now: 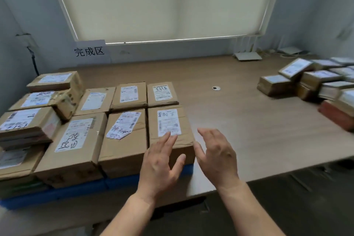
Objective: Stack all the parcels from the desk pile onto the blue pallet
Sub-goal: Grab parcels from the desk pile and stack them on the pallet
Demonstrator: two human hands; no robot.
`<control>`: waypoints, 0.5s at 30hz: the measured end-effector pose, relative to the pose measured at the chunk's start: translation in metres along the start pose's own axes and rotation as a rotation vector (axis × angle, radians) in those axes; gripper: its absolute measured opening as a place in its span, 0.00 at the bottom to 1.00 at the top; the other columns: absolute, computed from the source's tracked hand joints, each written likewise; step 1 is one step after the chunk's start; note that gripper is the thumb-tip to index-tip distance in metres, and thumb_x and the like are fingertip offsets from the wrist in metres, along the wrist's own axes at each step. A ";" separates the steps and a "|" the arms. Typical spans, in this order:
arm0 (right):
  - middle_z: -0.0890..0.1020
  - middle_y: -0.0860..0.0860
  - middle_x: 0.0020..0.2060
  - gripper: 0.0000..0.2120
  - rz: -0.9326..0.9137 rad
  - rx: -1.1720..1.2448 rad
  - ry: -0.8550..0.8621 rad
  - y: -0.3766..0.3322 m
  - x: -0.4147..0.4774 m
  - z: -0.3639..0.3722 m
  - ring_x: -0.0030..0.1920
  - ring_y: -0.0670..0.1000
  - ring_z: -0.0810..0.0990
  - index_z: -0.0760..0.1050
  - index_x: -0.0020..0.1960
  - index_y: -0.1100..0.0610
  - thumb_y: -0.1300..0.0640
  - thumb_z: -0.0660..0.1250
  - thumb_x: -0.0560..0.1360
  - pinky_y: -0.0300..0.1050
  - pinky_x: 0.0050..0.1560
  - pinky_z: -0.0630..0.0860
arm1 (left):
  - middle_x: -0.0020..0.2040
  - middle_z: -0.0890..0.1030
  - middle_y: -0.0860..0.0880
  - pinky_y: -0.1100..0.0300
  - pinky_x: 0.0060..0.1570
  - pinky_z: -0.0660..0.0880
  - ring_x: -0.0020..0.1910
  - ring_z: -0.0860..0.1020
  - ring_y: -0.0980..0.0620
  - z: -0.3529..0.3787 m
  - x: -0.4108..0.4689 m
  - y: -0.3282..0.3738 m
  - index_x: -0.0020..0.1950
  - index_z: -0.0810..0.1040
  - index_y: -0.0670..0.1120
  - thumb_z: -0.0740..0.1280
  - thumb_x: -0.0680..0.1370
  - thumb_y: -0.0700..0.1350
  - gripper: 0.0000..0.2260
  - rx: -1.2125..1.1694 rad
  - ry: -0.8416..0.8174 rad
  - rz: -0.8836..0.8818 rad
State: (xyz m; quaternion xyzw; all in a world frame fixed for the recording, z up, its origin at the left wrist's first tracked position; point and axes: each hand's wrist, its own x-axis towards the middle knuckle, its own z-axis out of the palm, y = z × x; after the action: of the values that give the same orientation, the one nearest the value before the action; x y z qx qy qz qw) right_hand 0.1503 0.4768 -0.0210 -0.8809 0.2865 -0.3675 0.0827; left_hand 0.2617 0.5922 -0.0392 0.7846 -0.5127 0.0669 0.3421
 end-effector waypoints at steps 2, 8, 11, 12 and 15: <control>0.82 0.54 0.45 0.17 0.026 -0.048 -0.003 0.029 -0.011 -0.016 0.43 0.53 0.82 0.78 0.53 0.59 0.59 0.76 0.66 0.44 0.40 0.79 | 0.67 0.74 0.46 0.52 0.62 0.66 0.65 0.72 0.48 0.023 0.002 0.027 0.68 0.71 0.46 0.59 0.75 0.58 0.26 -0.022 -0.023 0.005; 0.82 0.55 0.46 0.19 0.091 -0.209 0.017 0.105 -0.035 -0.060 0.44 0.55 0.82 0.80 0.53 0.59 0.58 0.78 0.64 0.47 0.40 0.79 | 0.68 0.73 0.47 0.53 0.63 0.64 0.66 0.72 0.48 0.078 0.012 0.096 0.69 0.71 0.48 0.57 0.75 0.59 0.27 -0.048 -0.111 0.019; 0.82 0.57 0.49 0.22 0.122 -0.315 0.044 0.135 -0.037 -0.078 0.47 0.57 0.82 0.80 0.54 0.57 0.55 0.79 0.62 0.50 0.43 0.79 | 0.68 0.73 0.46 0.52 0.63 0.64 0.66 0.72 0.46 0.099 0.028 0.120 0.69 0.71 0.48 0.56 0.75 0.60 0.27 -0.006 -0.149 0.044; 0.82 0.58 0.51 0.23 0.137 -0.344 0.046 0.145 -0.037 -0.082 0.48 0.58 0.82 0.80 0.55 0.57 0.53 0.79 0.62 0.51 0.44 0.79 | 0.69 0.71 0.47 0.52 0.64 0.62 0.68 0.70 0.46 0.106 0.034 0.126 0.70 0.70 0.48 0.55 0.75 0.61 0.28 0.010 -0.159 0.050; 0.80 0.59 0.57 0.27 0.198 -0.421 0.025 0.176 -0.037 -0.092 0.54 0.59 0.80 0.79 0.59 0.56 0.49 0.78 0.62 0.56 0.51 0.77 | 0.73 0.65 0.48 0.53 0.69 0.54 0.73 0.63 0.48 0.130 0.053 0.141 0.73 0.65 0.50 0.50 0.75 0.64 0.31 0.058 -0.192 0.081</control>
State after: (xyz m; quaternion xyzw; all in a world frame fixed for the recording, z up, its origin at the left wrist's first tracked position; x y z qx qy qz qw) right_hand -0.0127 0.3590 -0.0400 -0.8418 0.4428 -0.3005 -0.0708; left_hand 0.1347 0.4402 -0.0474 0.7756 -0.5723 0.0202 0.2657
